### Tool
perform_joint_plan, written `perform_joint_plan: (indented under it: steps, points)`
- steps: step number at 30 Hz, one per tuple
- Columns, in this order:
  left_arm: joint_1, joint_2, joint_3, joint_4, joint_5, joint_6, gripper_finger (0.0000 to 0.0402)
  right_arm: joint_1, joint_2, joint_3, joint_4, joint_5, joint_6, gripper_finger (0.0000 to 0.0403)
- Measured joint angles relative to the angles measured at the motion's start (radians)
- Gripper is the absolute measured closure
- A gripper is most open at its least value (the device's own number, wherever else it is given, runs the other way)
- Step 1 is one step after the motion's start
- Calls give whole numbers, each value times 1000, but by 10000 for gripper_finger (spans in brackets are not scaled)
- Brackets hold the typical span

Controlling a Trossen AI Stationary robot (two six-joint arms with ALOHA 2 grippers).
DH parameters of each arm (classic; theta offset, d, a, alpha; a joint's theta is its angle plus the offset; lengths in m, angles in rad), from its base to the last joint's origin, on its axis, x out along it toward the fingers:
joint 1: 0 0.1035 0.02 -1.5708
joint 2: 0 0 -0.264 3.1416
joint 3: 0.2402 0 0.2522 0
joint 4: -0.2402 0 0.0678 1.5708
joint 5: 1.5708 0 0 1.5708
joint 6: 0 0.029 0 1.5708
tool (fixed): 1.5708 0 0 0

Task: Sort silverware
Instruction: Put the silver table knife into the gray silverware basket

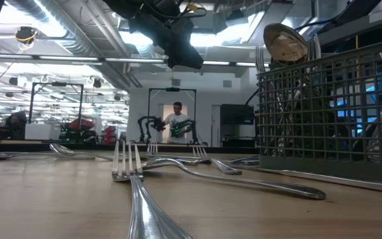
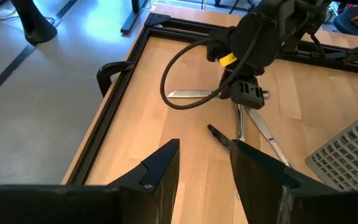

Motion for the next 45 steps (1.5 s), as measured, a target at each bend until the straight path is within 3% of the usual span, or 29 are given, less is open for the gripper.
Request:
perform_joint_plan:
  steps: [11,19,30,45]
  points:
    - [0,0,0,-1,0,-1,265,0,76,4,8,-6,0,305]
    - [0,0,0,-1,0,-1,265,0,78,2,25,-27,1,375]
    - [0,0,0,-1,0,-2,265,-1,46,-2,35,-47,2,360]
    - [0,0,0,-1,0,-3,265,1,-4,-3,42,-99,-22,376]
